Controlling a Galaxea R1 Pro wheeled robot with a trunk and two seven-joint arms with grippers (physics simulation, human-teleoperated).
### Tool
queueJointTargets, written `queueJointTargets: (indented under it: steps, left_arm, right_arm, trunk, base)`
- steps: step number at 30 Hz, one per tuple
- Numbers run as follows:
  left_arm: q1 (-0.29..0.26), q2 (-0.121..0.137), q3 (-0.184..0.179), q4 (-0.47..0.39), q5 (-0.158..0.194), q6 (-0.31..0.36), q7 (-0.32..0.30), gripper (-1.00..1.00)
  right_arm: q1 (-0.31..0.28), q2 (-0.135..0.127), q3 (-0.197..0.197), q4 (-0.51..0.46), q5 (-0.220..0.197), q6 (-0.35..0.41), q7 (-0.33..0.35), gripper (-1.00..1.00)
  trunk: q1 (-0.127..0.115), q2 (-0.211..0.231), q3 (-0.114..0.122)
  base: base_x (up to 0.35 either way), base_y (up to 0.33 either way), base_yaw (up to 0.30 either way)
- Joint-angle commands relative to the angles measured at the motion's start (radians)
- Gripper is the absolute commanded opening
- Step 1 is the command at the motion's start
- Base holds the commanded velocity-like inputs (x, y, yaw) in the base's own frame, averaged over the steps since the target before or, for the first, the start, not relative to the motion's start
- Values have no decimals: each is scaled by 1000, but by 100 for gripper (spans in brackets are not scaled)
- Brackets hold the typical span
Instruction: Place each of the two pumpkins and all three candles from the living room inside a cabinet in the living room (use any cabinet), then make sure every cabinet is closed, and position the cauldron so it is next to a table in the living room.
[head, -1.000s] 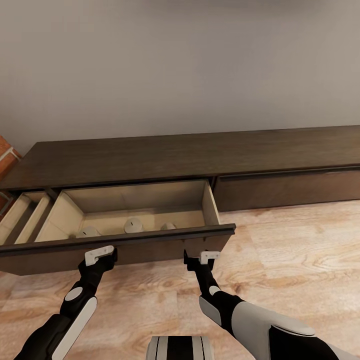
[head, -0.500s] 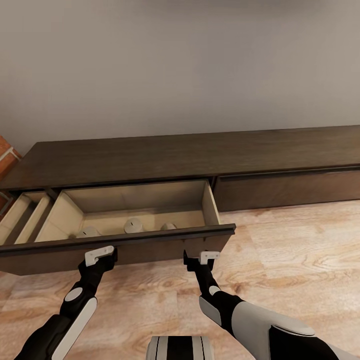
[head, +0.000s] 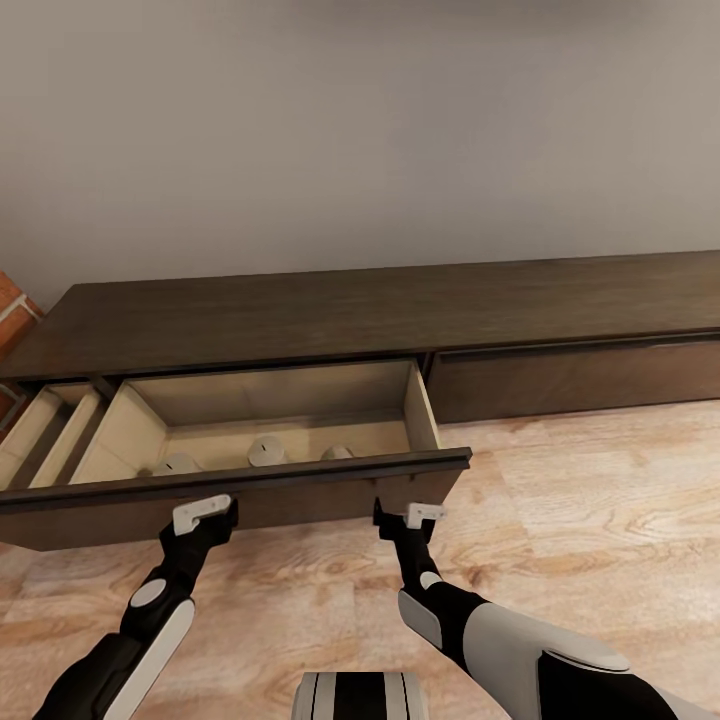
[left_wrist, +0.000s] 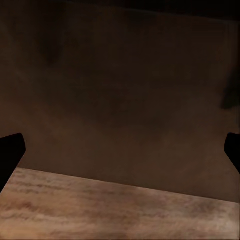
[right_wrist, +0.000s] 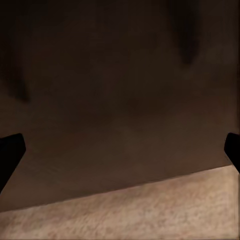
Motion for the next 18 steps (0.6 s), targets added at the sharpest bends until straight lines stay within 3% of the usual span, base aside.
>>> queueJointTargets:
  steps: [1, 18]
  left_arm:
    - [3, 1, -4, -2, 5, 3, 8, 100]
    - [24, 2, -8, -34, 4, 4, 9, 100]
  right_arm:
    - [-1, 0, 9, -1, -2, -3, -10, 100]
    - [-1, 0, 18, -6, 3, -1, -10, 100]
  trunk:
    - [0, 0, -1]
    - [0, 0, -1]
  base:
    - [0, 0, 0]
    - [42, 0, 0]
